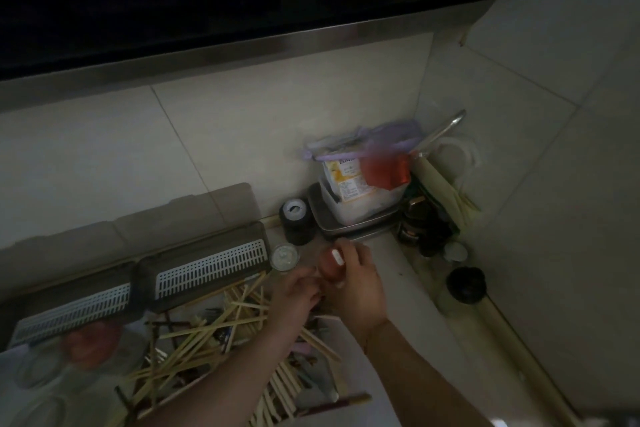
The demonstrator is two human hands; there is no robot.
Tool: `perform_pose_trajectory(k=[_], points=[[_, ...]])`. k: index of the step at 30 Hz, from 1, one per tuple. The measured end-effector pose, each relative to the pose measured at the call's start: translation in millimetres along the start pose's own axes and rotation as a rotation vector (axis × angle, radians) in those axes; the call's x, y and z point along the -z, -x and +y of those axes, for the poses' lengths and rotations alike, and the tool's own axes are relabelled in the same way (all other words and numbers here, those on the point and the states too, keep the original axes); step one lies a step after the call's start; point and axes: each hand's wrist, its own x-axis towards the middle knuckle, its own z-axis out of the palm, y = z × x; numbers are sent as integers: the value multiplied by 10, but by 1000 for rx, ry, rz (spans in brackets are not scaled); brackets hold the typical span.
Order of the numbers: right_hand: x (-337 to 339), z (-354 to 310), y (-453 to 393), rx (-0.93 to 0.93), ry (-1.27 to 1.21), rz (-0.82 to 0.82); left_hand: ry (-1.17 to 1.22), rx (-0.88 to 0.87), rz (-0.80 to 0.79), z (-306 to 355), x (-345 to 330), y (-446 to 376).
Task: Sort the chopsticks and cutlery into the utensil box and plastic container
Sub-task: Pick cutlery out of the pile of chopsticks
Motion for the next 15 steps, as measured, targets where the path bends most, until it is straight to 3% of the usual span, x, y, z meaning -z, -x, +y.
perform_pose_trajectory(k=[3, 8, 11, 15], points=[[294, 52, 376, -46, -47, 209, -61, -13, -27, -154, -154, -20], [693, 391, 951, -204, -82, 427, -232, 89, -250, -322, -666, 25], [876, 628, 1158, -337, -25, 573, -251, 227, -349, -389, -998, 53], [1068, 898, 1263, -430, 60, 675, -76, 479, -428, -382, -1358, 154]])
